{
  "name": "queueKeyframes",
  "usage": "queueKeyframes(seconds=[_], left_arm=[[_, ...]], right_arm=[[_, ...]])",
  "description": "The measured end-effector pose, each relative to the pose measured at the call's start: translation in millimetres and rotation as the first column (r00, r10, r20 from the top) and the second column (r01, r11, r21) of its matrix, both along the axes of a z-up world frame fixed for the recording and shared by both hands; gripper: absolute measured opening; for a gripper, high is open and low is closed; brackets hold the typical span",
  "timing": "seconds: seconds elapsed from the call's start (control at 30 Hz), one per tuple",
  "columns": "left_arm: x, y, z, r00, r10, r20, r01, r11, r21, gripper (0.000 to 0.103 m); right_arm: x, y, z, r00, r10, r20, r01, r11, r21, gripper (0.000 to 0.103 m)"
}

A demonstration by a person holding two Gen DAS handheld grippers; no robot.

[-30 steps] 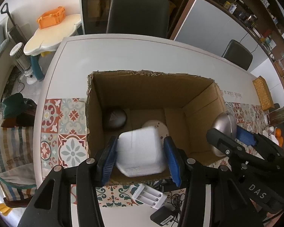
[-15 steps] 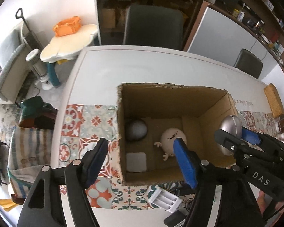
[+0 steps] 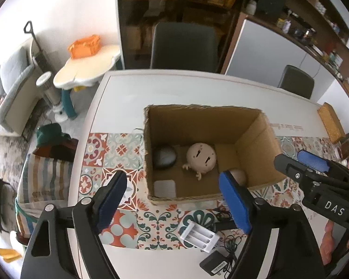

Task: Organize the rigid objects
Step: 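Open both grippers to drop the charger and silver gadget into the box, then move both grippers back toward the items on the table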

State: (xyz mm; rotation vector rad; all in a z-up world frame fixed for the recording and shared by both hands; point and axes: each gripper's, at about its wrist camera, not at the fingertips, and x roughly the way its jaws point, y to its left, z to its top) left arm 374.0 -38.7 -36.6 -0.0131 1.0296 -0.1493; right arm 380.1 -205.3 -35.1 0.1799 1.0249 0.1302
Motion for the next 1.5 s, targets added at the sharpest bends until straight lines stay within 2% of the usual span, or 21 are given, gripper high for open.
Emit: queueKeyframes(seconds=[0.13, 0.33, 0.6, 1.03, 1.5], left_arm=[[-16.6, -7.7, 8.2, 0.999, -0.017, 0.027, 0.017, 1.000, -0.001, 0.091], [-39.4, -18.8, 12.2, 0.998, -0.041, 0.053, 0.041, 0.999, 0.005, 0.091], [-63.2, -27.3, 6.8, 0.999, -0.027, 0.047, 0.028, 1.000, -0.013, 0.091], [-94.9, -46.4, -12.7, 0.999, -0.007, 0.046, 0.004, 0.998, 0.061, 0.091], [-106.5, -64.4, -54.5, 0.998, 0.015, -0.056, -0.010, 0.996, 0.085, 0.091]], right_arm=[[-21.3, -5.6, 6.7, 1.000, -0.008, 0.022, 0.008, 1.000, 0.001, 0.072], [-49.0, -14.0, 11.4, 0.999, -0.008, 0.037, 0.008, 1.000, -0.007, 0.072], [-77.3, -23.0, 9.6, 0.999, -0.014, 0.045, 0.015, 1.000, -0.018, 0.072], [-106.7, -37.1, -15.6, 1.000, -0.006, 0.000, 0.006, 1.000, -0.018, 0.072], [-119.3, -48.6, -58.7, 0.995, 0.034, -0.093, -0.036, 0.999, -0.020, 0.072]])
